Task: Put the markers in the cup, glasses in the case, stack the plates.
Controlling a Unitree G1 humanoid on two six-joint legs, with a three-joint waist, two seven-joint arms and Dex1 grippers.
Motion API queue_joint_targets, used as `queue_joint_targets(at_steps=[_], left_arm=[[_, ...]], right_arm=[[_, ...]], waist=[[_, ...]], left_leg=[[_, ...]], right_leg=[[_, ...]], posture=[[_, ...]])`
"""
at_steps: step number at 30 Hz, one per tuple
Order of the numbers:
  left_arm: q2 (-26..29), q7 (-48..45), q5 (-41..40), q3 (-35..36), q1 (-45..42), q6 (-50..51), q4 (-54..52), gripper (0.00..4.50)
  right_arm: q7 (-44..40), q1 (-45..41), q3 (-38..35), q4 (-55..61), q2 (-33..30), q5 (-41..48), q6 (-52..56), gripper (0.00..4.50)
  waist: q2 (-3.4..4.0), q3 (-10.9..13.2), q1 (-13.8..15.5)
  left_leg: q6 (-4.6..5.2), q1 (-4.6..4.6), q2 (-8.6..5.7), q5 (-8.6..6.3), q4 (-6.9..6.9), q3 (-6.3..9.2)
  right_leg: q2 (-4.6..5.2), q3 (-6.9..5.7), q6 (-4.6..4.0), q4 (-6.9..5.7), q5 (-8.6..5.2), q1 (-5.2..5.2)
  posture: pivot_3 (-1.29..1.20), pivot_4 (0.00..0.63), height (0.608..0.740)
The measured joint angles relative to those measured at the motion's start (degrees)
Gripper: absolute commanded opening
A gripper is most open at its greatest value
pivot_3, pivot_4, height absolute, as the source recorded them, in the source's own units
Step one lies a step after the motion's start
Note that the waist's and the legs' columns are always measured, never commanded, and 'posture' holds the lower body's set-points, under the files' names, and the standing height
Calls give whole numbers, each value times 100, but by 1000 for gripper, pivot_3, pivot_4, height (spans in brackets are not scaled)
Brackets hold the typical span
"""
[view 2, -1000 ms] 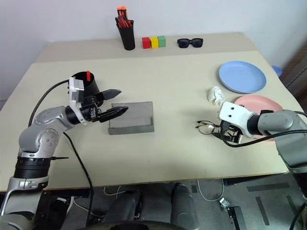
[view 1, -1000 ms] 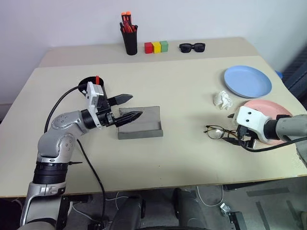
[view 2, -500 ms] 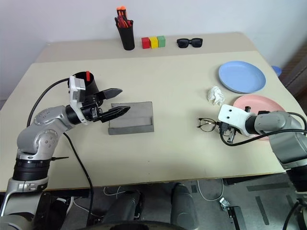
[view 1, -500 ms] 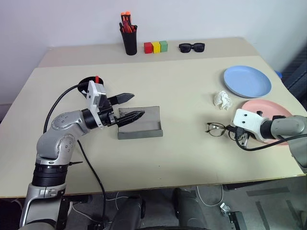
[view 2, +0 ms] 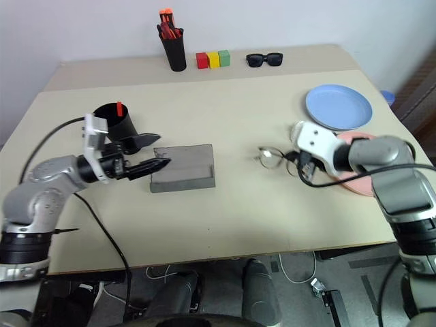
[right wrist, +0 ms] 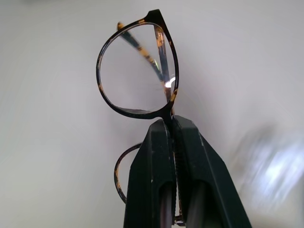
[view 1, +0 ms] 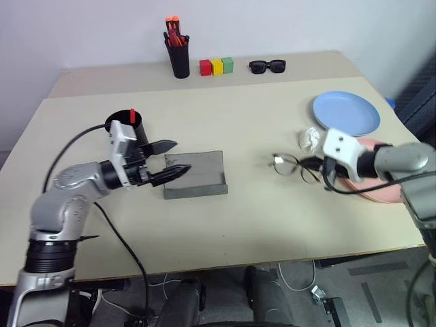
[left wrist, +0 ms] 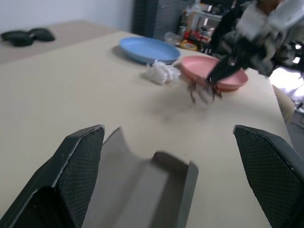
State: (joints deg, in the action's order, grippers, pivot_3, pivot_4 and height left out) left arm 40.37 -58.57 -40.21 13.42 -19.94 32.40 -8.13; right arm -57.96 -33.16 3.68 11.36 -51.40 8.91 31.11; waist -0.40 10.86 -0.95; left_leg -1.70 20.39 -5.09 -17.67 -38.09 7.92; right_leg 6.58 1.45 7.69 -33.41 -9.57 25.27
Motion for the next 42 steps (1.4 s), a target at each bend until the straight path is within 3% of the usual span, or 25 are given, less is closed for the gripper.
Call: queue_joint_targets(at_steps=[5, 12, 21, 27, 31, 37, 42], left_arm=[[296, -57, -53, 580, 753, -20, 18, 4500], [507, -111, -156, 1054, 1574, -18, -207, 4500], [481, 71, -179, 1037, 1579, -19, -477, 4500], [454, 122, -174, 964, 1422, -23, -475, 4500], [455, 108, -150, 833, 1227, -44, -386, 4500], [445, 117, -99, 704, 1063, -62, -339, 4500], [245, 203, 110, 332, 782, -144, -174, 4500]], right_arm=[[717, -700, 561, 85, 1764, 166, 653, 23], [1191, -1258, 1326, -185, 3088, 98, 584, 23], [1576, -853, 2217, -953, 3267, -782, -130, 23], [1437, -772, 2239, -944, 3268, -789, 85, 23], [1361, -772, 2209, -934, 3283, -751, 280, 1290], [1447, -777, 1992, -934, 3395, -665, 521, 4325], [1666, -868, 1319, -922, 3654, -315, 606, 4429]], waist=[[-6, -1, 0], [-11, -4, 34], [-11, -4, -10], [-10, -3, -22], [-10, -3, -19], [-10, -3, -21], [-10, -3, 1]], left_leg=[[-1, 10, 0, 1, 4, 3], [-3, 8, -5, 0, 6, 8], [-6, 5, -8, 3, 11, 5], [-6, 2, -6, 3, 11, 5], [-6, 3, -6, 3, 11, 5], [-6, 2, -6, 3, 12, 5], [-9, 4, -6, 4, 12, 7]], right_leg=[[3, 0, -3, 0, 2, 13], [9, -3, -9, -2, 6, 12], [4, -4, -12, -12, 8, 19], [-2, -4, -15, -14, 10, 19], [-2, -4, -15, -13, 10, 18], [-2, -4, -15, -13, 10, 19], [-3, -5, -17, -13, 12, 19]], posture=[[0, 150, 740], [0, 150, 740], [0, 150, 740], [0, 150, 740], [0, 150, 740], [0, 150, 740], [0, 150, 740]])
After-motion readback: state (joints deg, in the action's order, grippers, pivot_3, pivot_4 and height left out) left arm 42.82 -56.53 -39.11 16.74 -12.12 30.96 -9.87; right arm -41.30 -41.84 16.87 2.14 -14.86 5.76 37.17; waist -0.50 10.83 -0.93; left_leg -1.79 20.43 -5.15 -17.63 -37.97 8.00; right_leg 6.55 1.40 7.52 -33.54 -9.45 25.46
